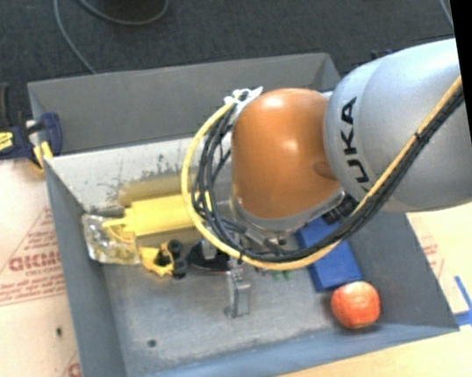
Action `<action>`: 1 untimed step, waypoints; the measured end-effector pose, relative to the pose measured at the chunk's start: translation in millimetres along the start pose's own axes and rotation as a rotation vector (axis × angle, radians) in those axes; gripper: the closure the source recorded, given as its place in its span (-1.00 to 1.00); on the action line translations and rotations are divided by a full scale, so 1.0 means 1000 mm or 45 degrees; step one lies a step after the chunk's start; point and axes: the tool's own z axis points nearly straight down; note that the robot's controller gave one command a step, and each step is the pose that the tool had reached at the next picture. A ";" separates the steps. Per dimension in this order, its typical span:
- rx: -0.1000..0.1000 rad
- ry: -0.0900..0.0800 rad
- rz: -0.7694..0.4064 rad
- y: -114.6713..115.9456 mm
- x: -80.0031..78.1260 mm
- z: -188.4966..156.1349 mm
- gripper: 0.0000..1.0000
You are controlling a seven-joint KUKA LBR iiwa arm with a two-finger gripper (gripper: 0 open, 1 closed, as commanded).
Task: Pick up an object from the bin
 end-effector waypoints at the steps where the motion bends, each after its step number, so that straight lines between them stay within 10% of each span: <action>1: -0.002 -0.010 0.004 -0.001 -0.002 -0.004 -1.00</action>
Offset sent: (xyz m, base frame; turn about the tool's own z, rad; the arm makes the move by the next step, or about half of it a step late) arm 0.0929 0.0128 -0.0872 -0.1626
